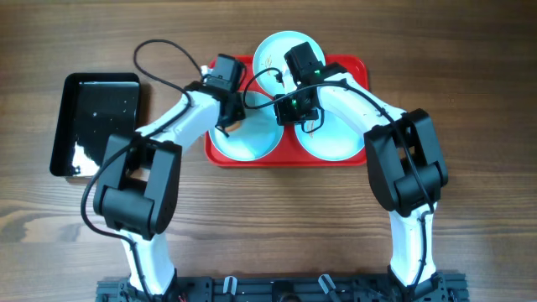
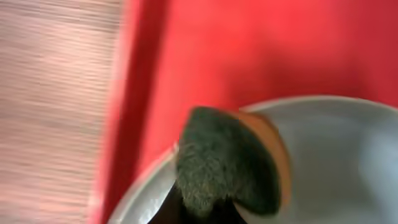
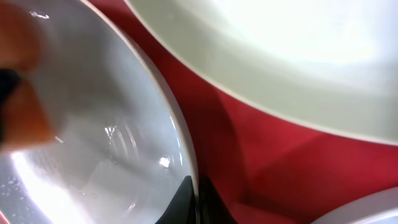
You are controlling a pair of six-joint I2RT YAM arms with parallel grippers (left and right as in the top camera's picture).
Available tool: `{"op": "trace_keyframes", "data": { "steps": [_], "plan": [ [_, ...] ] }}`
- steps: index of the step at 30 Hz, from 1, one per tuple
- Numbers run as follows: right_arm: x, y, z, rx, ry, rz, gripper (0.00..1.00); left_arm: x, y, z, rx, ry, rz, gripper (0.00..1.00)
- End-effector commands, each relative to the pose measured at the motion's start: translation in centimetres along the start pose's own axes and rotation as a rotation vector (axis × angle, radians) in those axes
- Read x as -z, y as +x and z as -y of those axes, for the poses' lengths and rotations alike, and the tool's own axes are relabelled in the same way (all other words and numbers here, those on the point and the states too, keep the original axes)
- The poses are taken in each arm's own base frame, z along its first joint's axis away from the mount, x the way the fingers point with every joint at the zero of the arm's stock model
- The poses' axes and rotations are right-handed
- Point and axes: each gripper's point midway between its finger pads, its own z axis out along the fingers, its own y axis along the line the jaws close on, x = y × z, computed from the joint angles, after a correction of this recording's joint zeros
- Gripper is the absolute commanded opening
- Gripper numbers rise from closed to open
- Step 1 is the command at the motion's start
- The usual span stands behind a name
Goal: Clean dirty plates on tray and stack at the side
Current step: 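Scrub the left plate with the sponge while the right gripper holds it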
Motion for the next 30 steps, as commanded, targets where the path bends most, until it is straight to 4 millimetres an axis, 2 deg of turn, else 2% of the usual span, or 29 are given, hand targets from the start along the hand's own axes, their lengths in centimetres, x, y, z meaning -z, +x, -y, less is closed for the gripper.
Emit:
{"op": "trace_keyframes", "data": {
  "steps": [1,3,6,11,13,19,21,25,27,30],
  "plan": [
    [-0.9,0.7,0.8,-0.016,0.03,-0.032,0.04,-2.2,3.1,-6.4,0.006,-0.222,-0.103,0.04],
    [-0.9,0.7,0.8,-0.016,0.029,-0.031,0.04,-1.5,2.9,-6.2,0.008,-0.212,-0.098,0.04],
    [-0.9,0.7,0.8,-0.016,0.029,-0.031,0.04,0.0,2.6,-4.0,0.011,-0.107,-0.092,0.04],
    [-0.9,0.7,0.8,-0.024,0.029,-0.03,0.04,2.7,3.8,4.3,-0.014,0.278,-0.16,0.04],
    [-0.9,0.7,0.8,-0.026,0.028,-0.028,0.05,3.3,4.7,6.6,-0.038,0.364,-0.189,0.04],
    [-0.9,0.7,0.8,-0.041,0.028,-0.028,0.04,3.4,7.4,9.7,-0.096,0.384,-0.218,0.04],
    [-0.9,0.7,0.8,-0.041,0.028,-0.029,0.04,3.2,7.7,9.8,-0.11,0.363,-0.215,0.04],
    [-0.9,0.8,0.8,-0.042,0.028,-0.032,0.04,2.7,7.8,8.5,-0.114,0.285,-0.202,0.04],
    [-0.9,0.9,0.8,-0.044,0.027,-0.036,0.04,2.4,7.7,7.3,-0.108,0.237,-0.203,0.04],
    [-0.9,0.9,0.8,-0.045,0.028,-0.039,0.04,1.9,7.4,4.4,-0.1,0.115,-0.196,0.04]
  ]
}}
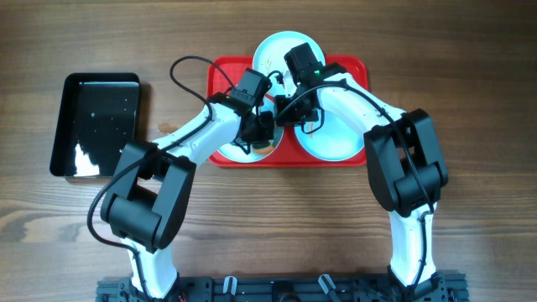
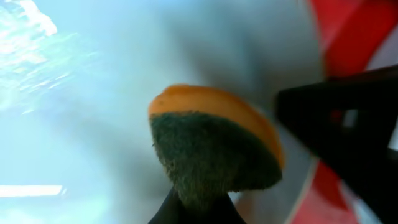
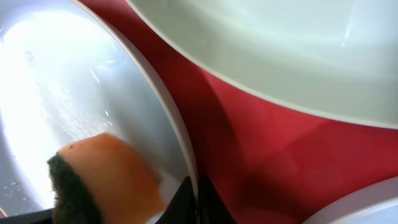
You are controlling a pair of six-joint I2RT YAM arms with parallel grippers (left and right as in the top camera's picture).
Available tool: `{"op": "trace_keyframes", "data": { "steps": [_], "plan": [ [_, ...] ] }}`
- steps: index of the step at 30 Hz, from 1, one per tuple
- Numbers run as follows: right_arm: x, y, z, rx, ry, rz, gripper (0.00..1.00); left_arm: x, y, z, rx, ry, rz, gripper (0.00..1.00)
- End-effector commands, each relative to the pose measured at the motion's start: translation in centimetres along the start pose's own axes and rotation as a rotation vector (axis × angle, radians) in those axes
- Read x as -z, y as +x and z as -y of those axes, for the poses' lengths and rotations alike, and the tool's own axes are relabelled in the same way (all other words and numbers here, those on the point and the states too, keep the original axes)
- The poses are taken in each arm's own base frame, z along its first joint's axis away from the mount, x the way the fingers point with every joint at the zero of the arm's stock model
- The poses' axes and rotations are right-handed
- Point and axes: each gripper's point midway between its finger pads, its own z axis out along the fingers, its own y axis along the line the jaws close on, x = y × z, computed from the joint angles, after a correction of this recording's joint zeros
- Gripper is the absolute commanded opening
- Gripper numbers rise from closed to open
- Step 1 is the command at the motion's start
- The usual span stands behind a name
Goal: Clean dirty plates on tray and stack at the side
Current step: 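Scrub the left plate with the sponge while the right gripper holds it, then lift the scrubbed plate with the right gripper off the red tray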
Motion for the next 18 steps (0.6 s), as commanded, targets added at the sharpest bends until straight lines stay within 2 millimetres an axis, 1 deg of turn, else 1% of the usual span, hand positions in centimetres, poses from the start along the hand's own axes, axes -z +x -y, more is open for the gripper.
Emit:
{"op": "trace_keyframes", "data": {
  "steps": [1,4,7,8,11,13,16,18],
  "plan": [
    [-0.9,0.5,0.8,-0.021,0.03,-0.024,0.04,0.0,0.0,-4.8,0.041,-0.202,0.015,0.04],
    [-0.9,0.6,0.8,-0.021,0.03,-0.025,0.04,0.8,-0.5,-7.8,0.028,-0.328,0.035,0.04],
    [-0.9,0.6,0.9,-0.02,0.032,-0.029,0.04,1.8,-1.6,-10.7,0.02,-0.454,0.083,0.04],
    [-0.9,0.7,0.9,-0.02,0.032,-0.029,0.04,2.0,-2.0,-11.1,0.027,-0.471,0.097,0.04],
    [-0.9,0.6,0.9,-0.019,0.032,-0.028,0.04,2.9,-3.2,-11.4,0.049,-0.464,0.131,0.04],
    [-0.9,0.6,0.9,-0.019,0.031,-0.027,0.04,4.0,-4.4,-11.1,0.064,-0.447,0.17,0.04],
    [-0.7,0.5,0.7,-0.016,0.03,-0.024,0.04,6.8,-6.6,-9.7,0.079,-0.399,0.258,0.04],
    [-0.2,0.1,0.5,0.008,0.027,-0.017,0.04,8.6,-7.7,-8.5,0.081,-0.356,0.307,0.04]
  ]
}}
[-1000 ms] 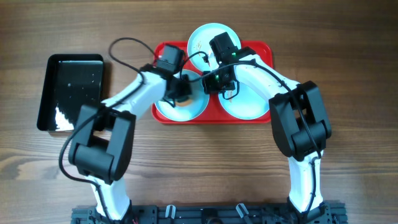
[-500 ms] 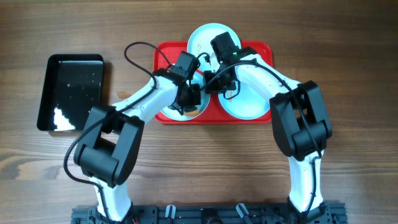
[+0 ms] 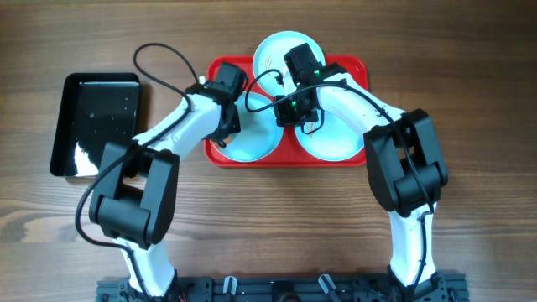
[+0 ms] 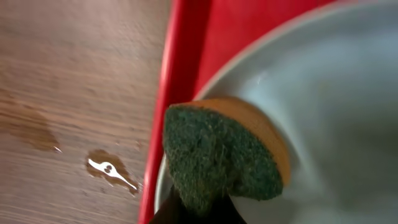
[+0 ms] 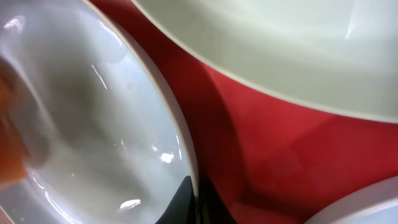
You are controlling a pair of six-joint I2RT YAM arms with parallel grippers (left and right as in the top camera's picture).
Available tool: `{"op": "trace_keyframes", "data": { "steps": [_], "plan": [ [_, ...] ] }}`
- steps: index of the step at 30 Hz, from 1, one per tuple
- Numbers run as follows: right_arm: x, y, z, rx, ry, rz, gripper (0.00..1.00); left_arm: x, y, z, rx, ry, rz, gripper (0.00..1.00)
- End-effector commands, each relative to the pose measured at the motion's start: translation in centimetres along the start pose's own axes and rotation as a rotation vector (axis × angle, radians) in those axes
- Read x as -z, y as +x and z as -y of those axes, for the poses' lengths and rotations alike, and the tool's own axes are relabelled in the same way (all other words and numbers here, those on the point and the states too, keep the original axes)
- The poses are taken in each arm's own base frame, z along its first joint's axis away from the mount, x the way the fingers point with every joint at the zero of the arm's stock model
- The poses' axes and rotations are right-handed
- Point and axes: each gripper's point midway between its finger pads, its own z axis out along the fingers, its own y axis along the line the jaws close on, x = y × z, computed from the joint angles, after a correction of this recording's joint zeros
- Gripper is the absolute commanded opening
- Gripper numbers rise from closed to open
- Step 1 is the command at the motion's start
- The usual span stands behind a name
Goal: Clean dirty plates on tray and stack at the side
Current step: 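Lift the scrubbed plate with the right gripper off the red tray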
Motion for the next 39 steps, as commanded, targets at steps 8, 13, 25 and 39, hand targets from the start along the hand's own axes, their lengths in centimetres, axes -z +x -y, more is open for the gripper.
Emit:
{"op": "trace_keyframes", "data": {
  "steps": [8,13,25,39],
  "plan": [
    [4.1,-2.4,-1.6,0.072,0.008,0.086,0.04,10.4,-5.4,2.1,0.049,0.249,0.211,0.04],
    [7.2,-2.9,-1.0,0.079,0.092,0.144,0.04,10.0,-4.2,1.7,0.093,0.238,0.155,0.04],
    [17.9,-3.4,3.6,0.055,0.513,0.356,0.04,9.6,-2.5,1.2,0.08,0.223,0.081,0.04],
    [22.8,-4.7,5.3,0.071,0.818,0.511,0.04,9.5,-2.4,1.1,0.079,0.22,0.075,0.04]
  ]
}}
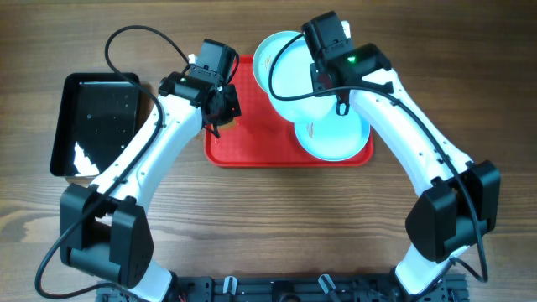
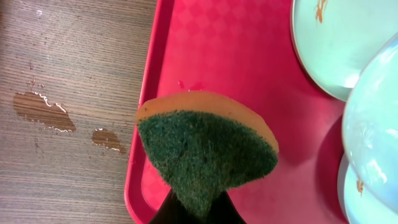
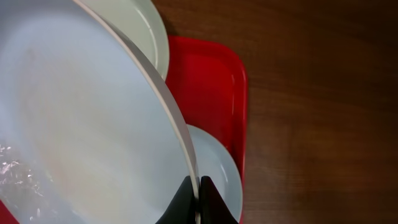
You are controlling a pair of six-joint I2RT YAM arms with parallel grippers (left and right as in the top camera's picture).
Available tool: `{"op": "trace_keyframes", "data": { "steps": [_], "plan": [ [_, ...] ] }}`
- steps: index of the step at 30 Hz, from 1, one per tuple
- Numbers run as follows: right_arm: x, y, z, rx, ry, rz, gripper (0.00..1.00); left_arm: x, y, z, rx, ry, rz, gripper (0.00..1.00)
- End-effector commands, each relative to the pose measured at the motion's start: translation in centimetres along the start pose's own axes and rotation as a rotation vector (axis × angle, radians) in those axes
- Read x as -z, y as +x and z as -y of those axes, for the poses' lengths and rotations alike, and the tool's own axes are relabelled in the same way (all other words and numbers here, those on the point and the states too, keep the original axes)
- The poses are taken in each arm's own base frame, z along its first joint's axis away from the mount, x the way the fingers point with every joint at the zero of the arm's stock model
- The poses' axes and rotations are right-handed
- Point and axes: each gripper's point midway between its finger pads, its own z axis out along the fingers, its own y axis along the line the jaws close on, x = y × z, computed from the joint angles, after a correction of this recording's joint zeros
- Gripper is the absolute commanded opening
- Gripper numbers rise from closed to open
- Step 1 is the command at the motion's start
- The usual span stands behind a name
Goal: Clean dirty plates on tray and stack at the side
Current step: 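Lift the scrubbed plate with the right gripper off the red tray, then place the plate on the table right of the red tray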
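Note:
A red tray (image 1: 252,143) lies mid-table. My right gripper (image 1: 323,80) is shut on the rim of a pale blue plate (image 1: 294,71) and holds it tilted above the tray; the wrist view shows the jaws (image 3: 198,186) pinching the plate (image 3: 81,124) at its edge. A second plate (image 1: 336,138) rests on the tray's right side. A third plate (image 1: 267,46) lies at the tray's back edge. My left gripper (image 1: 220,113) is shut on an orange-and-green sponge (image 2: 208,146), hanging over the tray's left edge (image 2: 149,93).
A black tray (image 1: 96,122) holding water stands on the table at the left. Small wet patches (image 2: 43,112) mark the wood just left of the red tray. Bare wooden table (image 3: 323,93) lies to the right of the red tray.
The plate that lay on the tray's left half is now lifted and tilted in my right gripper. My left gripper with the sponge has come off the plate and hangs higher, over the tray's left edge.
My right gripper pinched the left plate's rim throughout. The sponge in my left gripper was on the plate's left rim, then on its right side near the right gripper, then on the left rim again. Now the plate is raised off the tray.

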Motion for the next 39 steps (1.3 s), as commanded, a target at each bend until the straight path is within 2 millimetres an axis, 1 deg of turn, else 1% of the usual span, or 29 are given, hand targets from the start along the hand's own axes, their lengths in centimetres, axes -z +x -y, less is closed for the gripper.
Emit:
{"op": "trace_keyframes", "data": {
  "steps": [1,4,9,13,15,33,35,37,39],
  "plan": [
    [2.7,-2.4,2.0,0.014,0.178,0.124,0.04,-0.2,0.0,0.0,0.016,0.009,-0.01,0.04],
    [4.4,-3.3,2.4,0.051,0.312,0.194,0.04,-0.2,-0.1,0.0,0.016,0.01,-0.009,0.04],
    [6.8,-4.4,0.2,0.152,0.382,0.285,0.04,-0.2,-0.1,0.0,0.016,0.01,-0.009,0.04],
    [8.6,-5.0,-0.1,0.149,0.466,0.352,0.04,-0.2,-0.1,0.0,0.016,0.01,-0.009,0.04],
    [8.9,-5.0,-0.3,0.169,0.476,0.355,0.04,-0.2,-0.1,0.0,0.016,0.01,-0.009,0.04],
    [9.0,-5.0,0.0,0.191,0.499,0.353,0.04,-0.2,-0.4,0.2,0.018,0.019,0.005,0.04],
    [8.3,-4.6,-0.9,0.203,0.429,0.33,0.04,-0.2,-0.4,0.2,0.018,0.019,0.006,0.04],
    [7.1,-3.5,-2.0,0.178,0.32,0.28,0.04,-0.2,-0.4,0.2,0.018,0.019,0.006,0.04],
    [5.7,-2.2,-2.4,0.116,0.218,0.209,0.04,-0.2,-0.4,0.2,0.018,0.019,0.006,0.04]
  ]
}}
